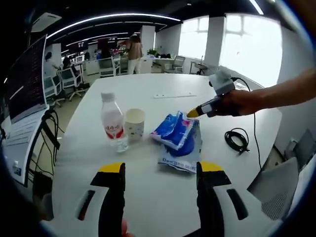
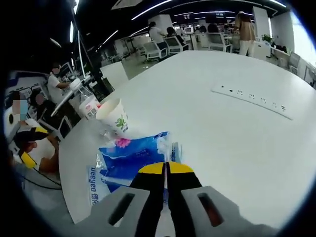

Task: Arrange the tabletop items into an orderly group along one side of the table until the central work area is clear of visible clutter.

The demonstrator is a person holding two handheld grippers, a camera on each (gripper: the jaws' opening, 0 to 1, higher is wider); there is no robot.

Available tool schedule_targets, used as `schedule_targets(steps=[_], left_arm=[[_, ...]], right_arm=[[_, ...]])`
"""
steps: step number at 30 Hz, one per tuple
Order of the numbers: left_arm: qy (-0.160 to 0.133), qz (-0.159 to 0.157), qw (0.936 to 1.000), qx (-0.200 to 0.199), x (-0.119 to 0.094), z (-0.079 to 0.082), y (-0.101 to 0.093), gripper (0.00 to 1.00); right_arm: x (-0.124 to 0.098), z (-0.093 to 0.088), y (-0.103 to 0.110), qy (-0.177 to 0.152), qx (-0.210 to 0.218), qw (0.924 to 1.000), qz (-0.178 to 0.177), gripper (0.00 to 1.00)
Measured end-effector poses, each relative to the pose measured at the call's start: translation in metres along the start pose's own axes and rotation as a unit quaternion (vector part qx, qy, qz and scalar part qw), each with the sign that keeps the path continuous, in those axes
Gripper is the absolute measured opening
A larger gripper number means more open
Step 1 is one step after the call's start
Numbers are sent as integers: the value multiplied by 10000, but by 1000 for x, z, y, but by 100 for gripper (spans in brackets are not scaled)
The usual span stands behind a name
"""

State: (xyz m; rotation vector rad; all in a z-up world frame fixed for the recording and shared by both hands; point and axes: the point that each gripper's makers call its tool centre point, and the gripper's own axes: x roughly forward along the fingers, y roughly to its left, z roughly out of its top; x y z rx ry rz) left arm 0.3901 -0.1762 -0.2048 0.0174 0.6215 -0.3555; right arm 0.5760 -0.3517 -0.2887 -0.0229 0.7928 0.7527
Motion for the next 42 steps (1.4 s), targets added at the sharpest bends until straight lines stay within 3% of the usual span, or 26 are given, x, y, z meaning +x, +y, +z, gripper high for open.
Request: schedule_targets(steps=[13,24,42], left_arm=[[26,-172,9998,140,6,1,-11,58],[-36,-259,9995,180,11,7,-19,58],[-33,-378,9989,286,18,12,-31,58]], right_arm=[[-43,-3,-44,-247,284,9986,-381,0],[-100,-5,-63,-520,594,9938,-785,0],[-164,-27,-119,-902,1322,9773,-1386,0]])
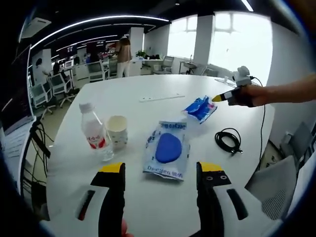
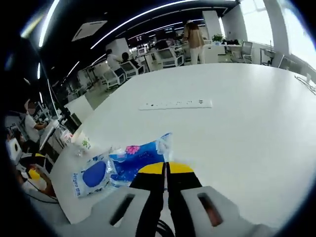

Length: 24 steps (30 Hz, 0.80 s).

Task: Arrange the tabletop items into an orderly group along one side of the table until the central work area is clear of visible clutter.

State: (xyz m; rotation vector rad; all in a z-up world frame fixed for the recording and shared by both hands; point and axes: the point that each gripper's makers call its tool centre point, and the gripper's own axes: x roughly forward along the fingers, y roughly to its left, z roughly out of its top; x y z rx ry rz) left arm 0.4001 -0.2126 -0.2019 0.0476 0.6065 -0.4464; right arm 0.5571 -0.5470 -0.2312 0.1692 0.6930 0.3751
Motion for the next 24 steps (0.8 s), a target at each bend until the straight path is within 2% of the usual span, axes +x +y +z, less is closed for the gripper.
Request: schedule_targets(steps=[4,11,24], left_arm=[[15,-1,10000,8,0,-1,-1,58],[57,6,10000,29,-1,-3,-2,58],[110,42,9999,49,-4,-6,-3,58]], right_arm=[[-7,-3,-17,-40,122,9998,-148,0],[-10,-10,-34,-45,261,9993,-282,0],[-1,-28,-39,114,293,9990,-309,0]])
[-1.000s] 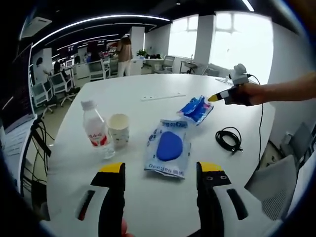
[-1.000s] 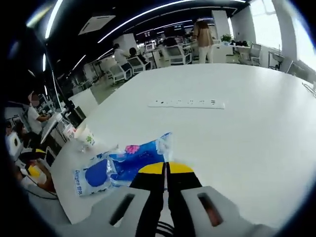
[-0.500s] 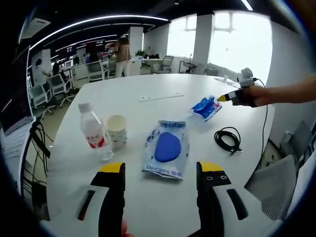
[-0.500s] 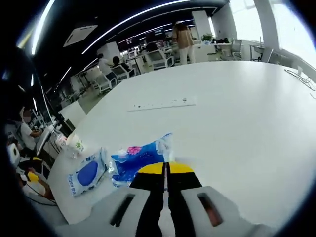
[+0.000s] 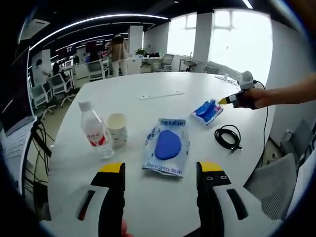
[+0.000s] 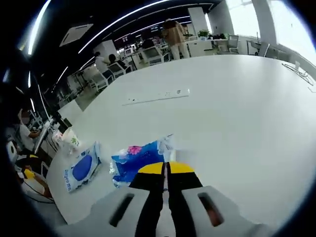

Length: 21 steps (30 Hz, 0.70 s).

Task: Arrange the tabletop items into an orderly group along one side of the table until the central work area is clear of visible clutter.

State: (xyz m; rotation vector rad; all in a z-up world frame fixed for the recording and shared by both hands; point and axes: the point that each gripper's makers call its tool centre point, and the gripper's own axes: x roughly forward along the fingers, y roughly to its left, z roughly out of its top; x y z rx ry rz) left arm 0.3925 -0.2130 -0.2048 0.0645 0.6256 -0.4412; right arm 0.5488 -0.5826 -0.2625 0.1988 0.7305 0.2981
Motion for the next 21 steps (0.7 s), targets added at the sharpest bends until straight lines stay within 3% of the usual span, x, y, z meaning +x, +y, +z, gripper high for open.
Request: schedule_targets(steps=[21], left_arm=[[55,21,10000,17,-2,-2,-2,58]], right_arm=[[2,-16,-10,195,2,9998,-66,0]])
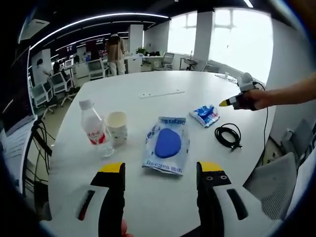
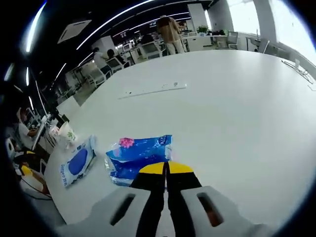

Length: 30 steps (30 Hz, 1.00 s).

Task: Arrange the tabletop items into an orderly group along one side of the table until the central work area is clear of visible clutter.

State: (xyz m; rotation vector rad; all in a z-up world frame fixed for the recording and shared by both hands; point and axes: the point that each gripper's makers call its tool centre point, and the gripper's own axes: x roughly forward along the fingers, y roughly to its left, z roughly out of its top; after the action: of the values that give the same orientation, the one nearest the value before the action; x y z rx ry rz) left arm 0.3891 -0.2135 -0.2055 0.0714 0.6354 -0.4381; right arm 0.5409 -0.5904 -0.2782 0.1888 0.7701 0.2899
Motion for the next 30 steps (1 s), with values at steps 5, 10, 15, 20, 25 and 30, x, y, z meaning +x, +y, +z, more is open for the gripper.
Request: schedule_targets(steps=[5,10,15,20,25,30], left_arm=[[-3,-3,10000,1,0,1,0,58],[-14,-4,10000,1,0,1,0,58],[-23,-5,10000,-1,0,1,0,58],[-43,-1,10000,-21,-1,1,0,58],[-64,6,10000,-49,-2,0,1,58],[-70,28,9999,-69,-5,-2,3,58]], right_arm=[[-2,-1,0,0,10,10000,-5,0],[-3,-1,0,10,-7,10000,1,0],[-4,-1,4,20,-55,10000,28,0],[-3,0,14,72,-197,9997,143,0],[-2,1,24,113,-221,9994,260,2],[-1,5,38,137,-381,9984,398,4]])
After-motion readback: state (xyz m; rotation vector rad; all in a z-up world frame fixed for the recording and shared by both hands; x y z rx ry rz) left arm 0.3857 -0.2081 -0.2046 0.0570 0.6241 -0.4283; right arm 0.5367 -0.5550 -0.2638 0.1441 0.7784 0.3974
